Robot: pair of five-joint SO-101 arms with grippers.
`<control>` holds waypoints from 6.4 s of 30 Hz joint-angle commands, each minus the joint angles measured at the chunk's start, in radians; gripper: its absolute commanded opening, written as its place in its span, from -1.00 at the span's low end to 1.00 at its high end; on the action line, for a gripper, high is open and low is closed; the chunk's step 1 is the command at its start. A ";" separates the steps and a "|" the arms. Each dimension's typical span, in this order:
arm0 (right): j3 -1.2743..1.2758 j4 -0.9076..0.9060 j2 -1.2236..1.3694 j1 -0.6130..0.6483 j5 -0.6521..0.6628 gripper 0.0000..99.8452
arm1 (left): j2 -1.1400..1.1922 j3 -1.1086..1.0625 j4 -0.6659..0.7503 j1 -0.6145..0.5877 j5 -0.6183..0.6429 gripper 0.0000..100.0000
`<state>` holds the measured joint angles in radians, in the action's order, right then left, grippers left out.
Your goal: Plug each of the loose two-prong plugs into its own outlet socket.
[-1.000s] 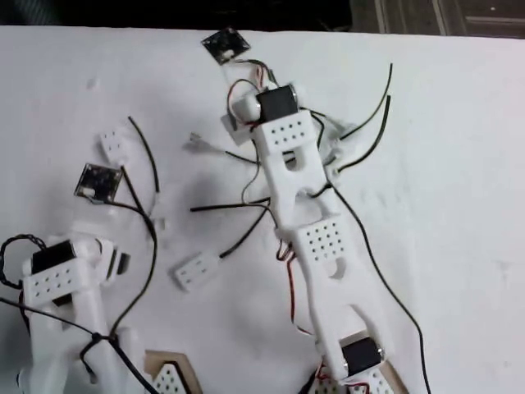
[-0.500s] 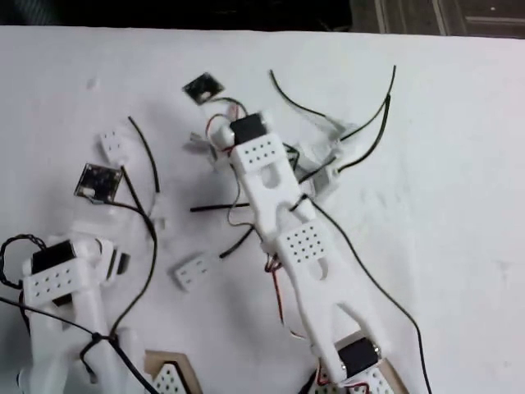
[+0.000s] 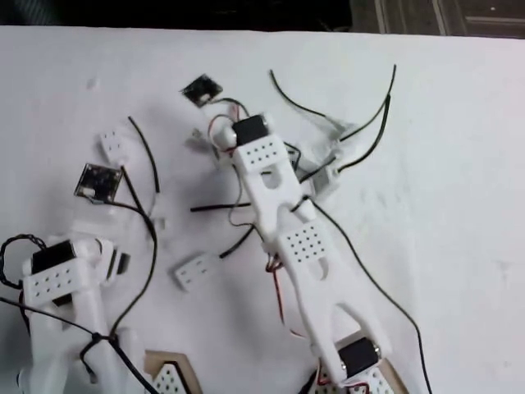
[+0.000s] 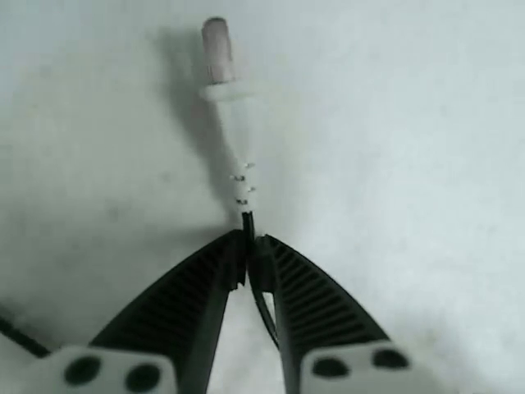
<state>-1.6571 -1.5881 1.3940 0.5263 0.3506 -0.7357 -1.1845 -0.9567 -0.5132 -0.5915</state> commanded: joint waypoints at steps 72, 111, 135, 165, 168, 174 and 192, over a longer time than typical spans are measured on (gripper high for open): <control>2.616 0.730 -1.880 0.331 -0.345 -0.71 | -0.031 0.000 0.014 -0.005 0.011 -0.55; 2.536 0.727 -1.801 -0.065 0.454 -0.97 | -0.031 0.000 0.014 -0.007 0.011 -0.55; 2.677 0.599 -1.842 -0.193 1.531 -0.96 | -0.031 0.000 0.015 -0.004 0.011 -0.55; 2.651 0.489 -2.373 -0.200 -0.044 -0.95 | -0.031 0.000 0.015 -0.004 0.011 -0.55; 2.659 0.455 -2.391 -0.196 -0.404 -0.89 | -0.031 0.000 0.015 -0.004 0.011 -0.55; 2.659 0.401 -2.388 -0.180 -0.664 -0.75 | -0.031 0.000 0.015 -0.004 0.011 -0.55; 2.280 0.202 -1.767 -0.231 -0.942 -0.74 | -0.031 0.000 0.015 -0.004 0.011 -0.55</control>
<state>0.7196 -1.3610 -0.4872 0.3053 -0.5547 -0.7357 -1.1845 -0.9567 -0.5132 -0.5915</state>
